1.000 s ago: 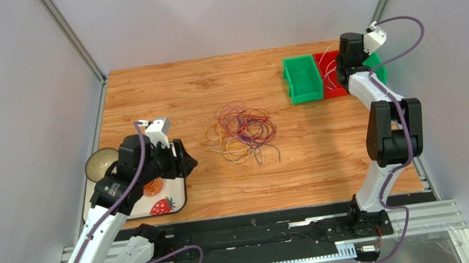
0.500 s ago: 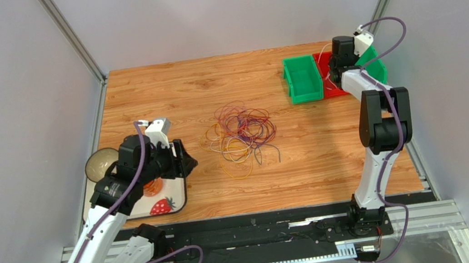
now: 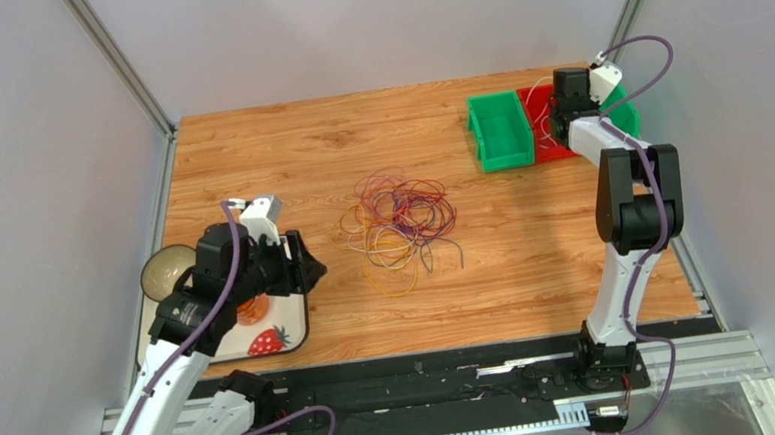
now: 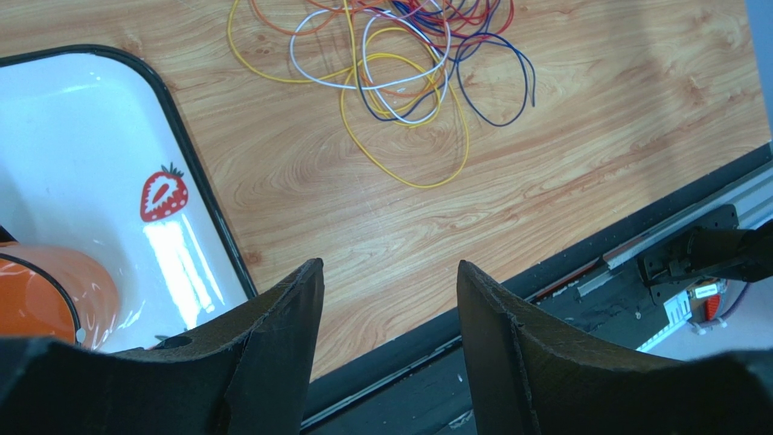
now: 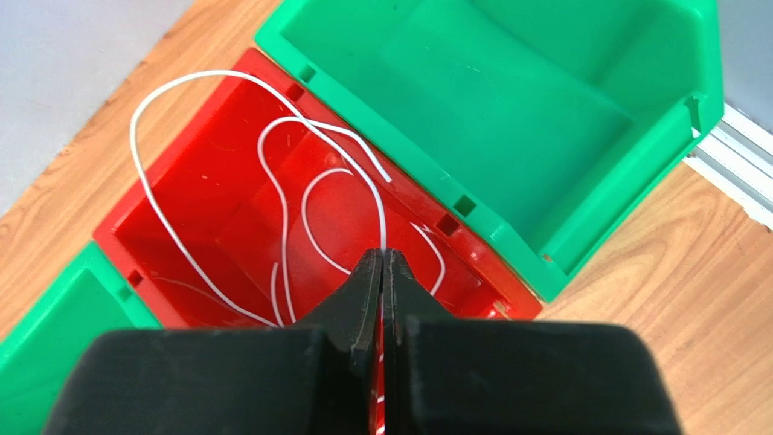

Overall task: Untangle the cables
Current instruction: Place the cable in the bin, then untie the cable.

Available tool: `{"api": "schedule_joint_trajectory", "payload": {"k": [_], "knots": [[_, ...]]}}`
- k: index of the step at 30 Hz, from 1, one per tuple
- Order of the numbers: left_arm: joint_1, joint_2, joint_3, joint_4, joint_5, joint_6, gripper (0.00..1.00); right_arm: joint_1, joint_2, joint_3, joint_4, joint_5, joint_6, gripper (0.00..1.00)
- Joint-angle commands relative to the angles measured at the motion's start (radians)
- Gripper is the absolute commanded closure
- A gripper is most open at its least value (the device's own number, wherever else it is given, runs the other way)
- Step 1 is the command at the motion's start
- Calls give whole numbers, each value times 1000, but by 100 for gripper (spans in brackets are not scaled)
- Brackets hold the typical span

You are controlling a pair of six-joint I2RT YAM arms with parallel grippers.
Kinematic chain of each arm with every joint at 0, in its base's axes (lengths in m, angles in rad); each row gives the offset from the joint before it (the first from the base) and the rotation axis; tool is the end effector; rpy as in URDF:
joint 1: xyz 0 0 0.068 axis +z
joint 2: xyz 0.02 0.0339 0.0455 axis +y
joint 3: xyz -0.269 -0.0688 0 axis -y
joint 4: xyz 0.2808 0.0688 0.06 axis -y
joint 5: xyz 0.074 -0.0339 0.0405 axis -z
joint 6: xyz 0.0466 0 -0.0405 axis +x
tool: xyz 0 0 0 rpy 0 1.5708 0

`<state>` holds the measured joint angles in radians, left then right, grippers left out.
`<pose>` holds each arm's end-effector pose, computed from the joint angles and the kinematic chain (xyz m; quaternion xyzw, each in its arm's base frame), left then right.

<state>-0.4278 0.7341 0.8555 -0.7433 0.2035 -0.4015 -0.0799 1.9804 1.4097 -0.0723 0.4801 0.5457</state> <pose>0.1681 -0.0870 0.3176 0.0580 0.8843 -0.2658 0.3796 0.4849 -0.0604 0.1899 0.3685 0.7938 -0.1066 0.4719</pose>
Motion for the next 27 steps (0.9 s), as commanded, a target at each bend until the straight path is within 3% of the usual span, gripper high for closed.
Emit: {"api": "schedule_joint_trajectory", "payload": {"k": [1, 3, 6, 7, 13, 20, 27], "knots": [[0, -4, -6, 22, 1, 13, 36, -3, -66, 25, -41, -1, -29, 98], [0, -5, -6, 21, 1, 13, 36, -3, -97, 37, -67, -1, -30, 94], [0, -7, -6, 22, -1, 13, 36, -3, -136, 52, -106, 5, -52, 78], [0, -12, -6, 21, -1, 13, 36, -3, -147, 58, -116, 8, -56, 68], [0, -15, -7, 22, -3, 12, 36, -3, -247, 71, -155, -8, -69, 46], [0, -15, -7, 21, -3, 12, 36, -3, -370, 118, -308, -70, -43, 46], [0, 14, -3, 32, 2, 3, 36, 12, -577, -78, -353, -265, 66, 47]]}}
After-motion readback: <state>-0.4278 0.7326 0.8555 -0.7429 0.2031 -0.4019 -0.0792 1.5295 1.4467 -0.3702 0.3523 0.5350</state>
